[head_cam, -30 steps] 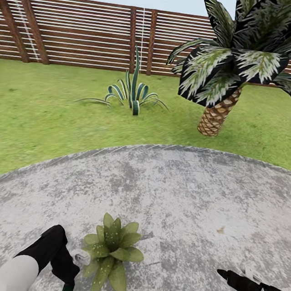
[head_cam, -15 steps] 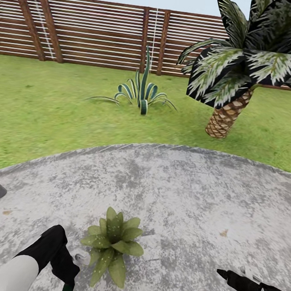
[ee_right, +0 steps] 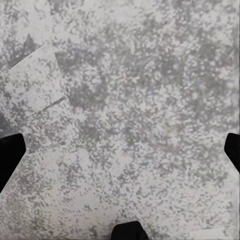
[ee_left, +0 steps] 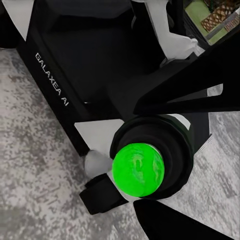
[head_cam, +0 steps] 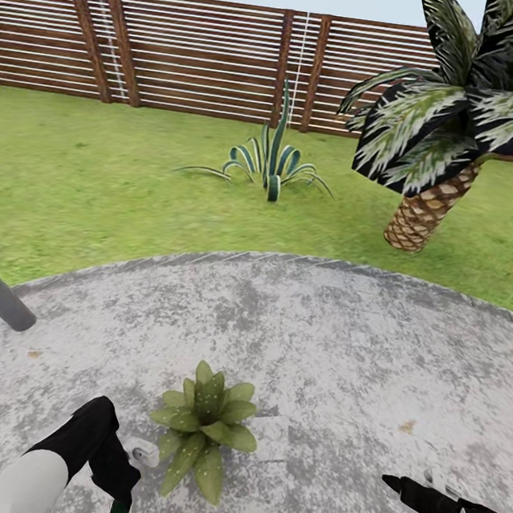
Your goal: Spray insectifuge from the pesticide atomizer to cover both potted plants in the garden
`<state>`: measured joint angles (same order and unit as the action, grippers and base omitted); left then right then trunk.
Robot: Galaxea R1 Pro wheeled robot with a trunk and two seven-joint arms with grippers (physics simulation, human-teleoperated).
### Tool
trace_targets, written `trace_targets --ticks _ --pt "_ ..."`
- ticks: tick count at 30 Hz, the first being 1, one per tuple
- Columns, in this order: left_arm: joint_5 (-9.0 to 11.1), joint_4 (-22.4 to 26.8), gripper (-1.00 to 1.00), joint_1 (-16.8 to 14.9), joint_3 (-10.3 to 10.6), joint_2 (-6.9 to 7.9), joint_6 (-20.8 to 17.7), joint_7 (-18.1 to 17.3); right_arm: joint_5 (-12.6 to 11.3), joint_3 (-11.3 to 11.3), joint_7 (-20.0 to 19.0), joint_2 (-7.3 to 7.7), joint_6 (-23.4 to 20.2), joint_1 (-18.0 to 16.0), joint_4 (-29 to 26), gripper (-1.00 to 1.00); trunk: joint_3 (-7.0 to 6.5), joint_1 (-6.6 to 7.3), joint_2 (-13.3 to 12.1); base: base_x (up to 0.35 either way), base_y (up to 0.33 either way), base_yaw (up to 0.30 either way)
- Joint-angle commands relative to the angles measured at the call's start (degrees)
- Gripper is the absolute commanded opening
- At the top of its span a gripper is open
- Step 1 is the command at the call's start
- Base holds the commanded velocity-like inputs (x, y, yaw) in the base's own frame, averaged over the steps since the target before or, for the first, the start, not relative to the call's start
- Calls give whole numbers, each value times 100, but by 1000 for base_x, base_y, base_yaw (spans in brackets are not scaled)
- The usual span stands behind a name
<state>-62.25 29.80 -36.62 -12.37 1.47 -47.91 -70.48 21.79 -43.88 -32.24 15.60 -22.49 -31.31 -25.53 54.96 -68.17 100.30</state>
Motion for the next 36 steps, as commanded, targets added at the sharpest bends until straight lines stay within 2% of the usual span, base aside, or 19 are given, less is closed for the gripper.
trace_targets --ticks 1,9,25,36 --pt "-59 8 -100 -3 -41 -6 -43 -54 53 -44 -46 -4 -19 -7 -4 100 5 0 2 83 -326 9" --pt "-59 8 -100 -3 -53 -6 -43 -54 53 -47 -36 -4 -19 -7 -4 100 36 0 2 115 -316 149" --pt "-59 8 -100 -3 -46 -6 -52 -61 53 -42 -28 -4 -19 -7 2 100 124 0 2 16 -32 223" --pt "-50 8 -100 -3 -55 -6 -52 -62 53 -50 -30 -4 -19 -7 -3 100 143 0 2 6 -270 76"
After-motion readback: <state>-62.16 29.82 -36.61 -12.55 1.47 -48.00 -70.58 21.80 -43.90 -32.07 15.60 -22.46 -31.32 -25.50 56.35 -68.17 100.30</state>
